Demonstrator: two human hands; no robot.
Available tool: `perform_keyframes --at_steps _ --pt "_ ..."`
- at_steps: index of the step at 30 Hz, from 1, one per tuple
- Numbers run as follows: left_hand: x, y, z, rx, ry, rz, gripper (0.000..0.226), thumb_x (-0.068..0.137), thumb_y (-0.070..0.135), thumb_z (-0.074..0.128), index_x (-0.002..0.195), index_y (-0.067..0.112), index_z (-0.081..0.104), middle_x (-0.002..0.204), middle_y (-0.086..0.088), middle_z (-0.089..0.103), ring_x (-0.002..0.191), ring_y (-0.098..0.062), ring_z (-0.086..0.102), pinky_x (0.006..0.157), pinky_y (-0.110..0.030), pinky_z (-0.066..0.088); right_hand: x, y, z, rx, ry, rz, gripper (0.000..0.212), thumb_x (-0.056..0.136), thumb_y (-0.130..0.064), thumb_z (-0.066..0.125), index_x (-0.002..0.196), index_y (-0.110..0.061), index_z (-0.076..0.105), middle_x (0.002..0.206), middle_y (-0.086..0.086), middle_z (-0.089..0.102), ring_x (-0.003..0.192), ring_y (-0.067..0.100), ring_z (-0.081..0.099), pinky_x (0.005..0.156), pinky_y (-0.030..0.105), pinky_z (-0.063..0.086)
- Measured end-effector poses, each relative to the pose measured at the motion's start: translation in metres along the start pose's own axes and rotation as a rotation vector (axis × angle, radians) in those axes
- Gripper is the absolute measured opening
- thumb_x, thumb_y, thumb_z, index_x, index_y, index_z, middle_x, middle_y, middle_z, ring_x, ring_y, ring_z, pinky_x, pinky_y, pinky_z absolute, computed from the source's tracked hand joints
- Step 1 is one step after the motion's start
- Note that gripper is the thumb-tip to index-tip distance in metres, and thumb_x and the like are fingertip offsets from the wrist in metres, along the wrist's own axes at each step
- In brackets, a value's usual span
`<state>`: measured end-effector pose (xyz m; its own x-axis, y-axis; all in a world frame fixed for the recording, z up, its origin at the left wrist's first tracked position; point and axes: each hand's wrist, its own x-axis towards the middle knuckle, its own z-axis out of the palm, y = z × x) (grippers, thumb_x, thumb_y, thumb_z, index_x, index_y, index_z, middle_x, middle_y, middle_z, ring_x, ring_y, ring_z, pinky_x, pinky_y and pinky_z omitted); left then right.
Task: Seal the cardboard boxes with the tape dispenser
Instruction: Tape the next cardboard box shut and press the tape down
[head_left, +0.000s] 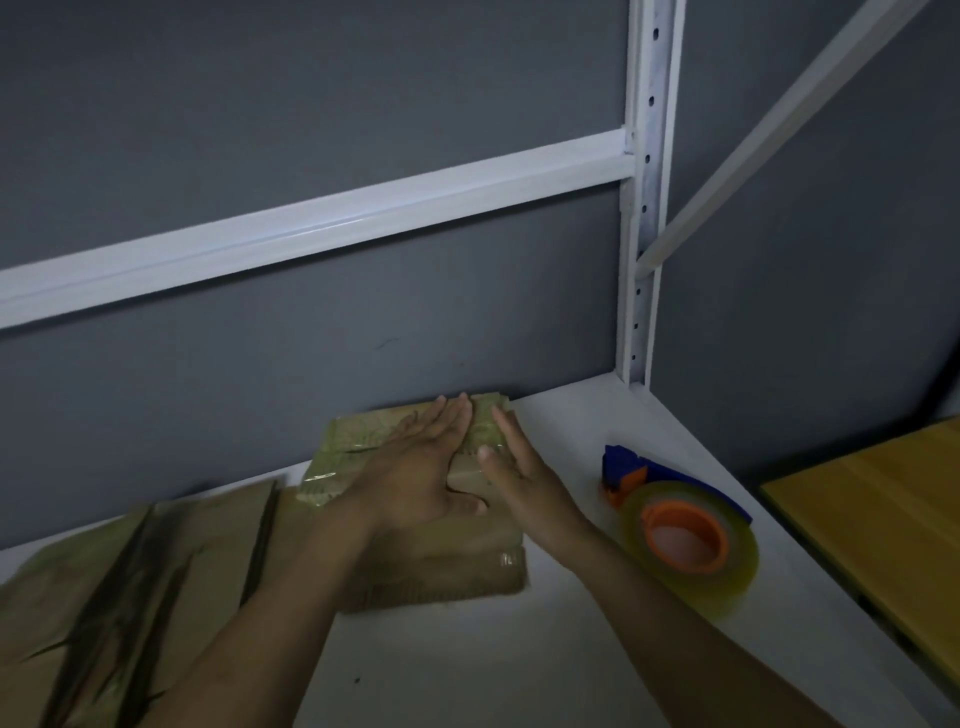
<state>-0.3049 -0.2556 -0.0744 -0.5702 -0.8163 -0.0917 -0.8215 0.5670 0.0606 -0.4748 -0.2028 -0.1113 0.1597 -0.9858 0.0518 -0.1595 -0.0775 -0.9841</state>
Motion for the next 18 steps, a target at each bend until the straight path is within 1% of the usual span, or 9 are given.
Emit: perform_keyframes --at_steps 3,5,7,9,10,12,14,16,18 --pt "-0.016 -0.027 -0.011 -0.056 -0.033 -0.048 0.116 0.051 0.103 0.02 0.143 0.04 -0.015 0.153 0.017 -0.019 0.142 -0.003 -0.016 0.115 -0.025 -0.012 0.002 0.005 -0.011 -0.043 0.014 -0.003 0.047 0.098 -0.046 0.041 0.143 -0.046 0.028 0.145 -0.019 0.035 0.126 -0.002 0.036 0.102 0.018 0.03" --pt "-0.028 -0.056 -0.014 -0.131 0.028 -0.205 0.109 0.051 0.103 0.012 0.145 0.048 0.0 0.158 0.014 -0.005 0.147 -0.011 -0.01 0.119 -0.034 -0.007 0.007 0.007 -0.02 -0.069 0.012 -0.025 0.041 0.098 -0.043 0.045 0.138 -0.044 0.039 0.144 -0.014 0.043 0.125 0.004 0.044 0.102 0.02 0.036" --pt "-0.037 -0.079 -0.011 -0.22 0.094 -0.349 0.098 0.064 0.095 0.014 0.149 0.046 0.02 0.159 0.011 0.012 0.149 -0.017 0.003 0.121 -0.043 0.004 0.013 0.006 -0.026 -0.196 0.053 -0.057 0.035 0.097 -0.042 0.049 0.132 -0.037 0.051 0.139 -0.006 0.051 0.122 0.011 0.051 0.101 0.026 0.042" --pt "-0.043 -0.086 -0.004 -0.446 0.2 -0.401 0.092 0.074 0.089 0.027 0.146 0.034 0.04 0.152 0.007 0.038 0.143 -0.013 0.03 0.117 -0.034 0.021 0.014 0.001 -0.024 -0.578 0.189 -0.215 0.039 0.091 -0.049 0.049 0.121 -0.029 0.064 0.133 -0.002 0.053 0.119 0.02 0.05 0.097 0.033 0.042" --pt "-0.045 -0.082 -0.002 -0.558 0.261 -0.423 0.08 0.082 0.078 0.04 0.143 0.026 0.047 0.145 0.006 0.048 0.136 -0.011 0.04 0.111 -0.026 0.027 0.013 -0.002 -0.02 -0.753 0.242 -0.341 0.043 0.085 -0.055 0.05 0.112 -0.027 0.069 0.128 0.0 0.056 0.114 0.023 0.05 0.093 0.035 0.042" --pt "-0.05 -0.068 0.003 -0.68 0.387 -0.482 0.054 0.093 0.049 0.056 0.138 0.019 0.053 0.131 0.004 0.055 0.124 -0.012 0.049 0.102 -0.021 0.031 0.012 -0.006 -0.008 -0.953 0.26 -0.54 0.044 0.078 -0.063 0.049 0.097 -0.03 0.073 0.113 -0.004 0.062 0.105 0.02 0.049 0.084 0.034 0.04" --pt "-0.055 -0.054 0.008 -0.751 0.498 -0.503 0.044 0.093 0.037 0.06 0.134 0.021 0.057 0.125 0.002 0.055 0.118 -0.01 0.051 0.099 -0.017 0.031 0.017 -0.008 -0.003 -0.993 0.237 -0.595 0.041 0.075 -0.062 0.048 0.09 -0.033 0.073 0.1 -0.009 0.064 0.099 0.016 0.045 0.08 0.033 0.039" --pt "-0.065 -0.04 0.013 -0.779 0.551 -0.486 0.041 0.092 0.041 0.06 0.129 0.025 0.06 0.125 0.005 0.055 0.121 -0.007 0.05 0.098 -0.008 0.027 0.028 -0.01 -0.007 -1.006 0.24 -0.552 0.041 0.076 -0.057 0.046 0.088 -0.03 0.075 0.095 -0.007 0.068 0.097 0.02 0.051 0.079 0.037 0.045" --pt "-0.075 -0.031 0.017 -0.732 0.536 -0.407 0.054 0.085 0.059 0.061 0.129 0.027 0.06 0.134 0.01 0.05 0.129 -0.003 0.043 0.102 -0.002 0.023 0.04 -0.013 -0.016 -1.001 0.205 -0.48 0.045 0.081 -0.049 0.046 0.097 -0.02 0.076 0.102 0.003 0.072 0.096 0.032 0.062 0.082 0.045 0.05"
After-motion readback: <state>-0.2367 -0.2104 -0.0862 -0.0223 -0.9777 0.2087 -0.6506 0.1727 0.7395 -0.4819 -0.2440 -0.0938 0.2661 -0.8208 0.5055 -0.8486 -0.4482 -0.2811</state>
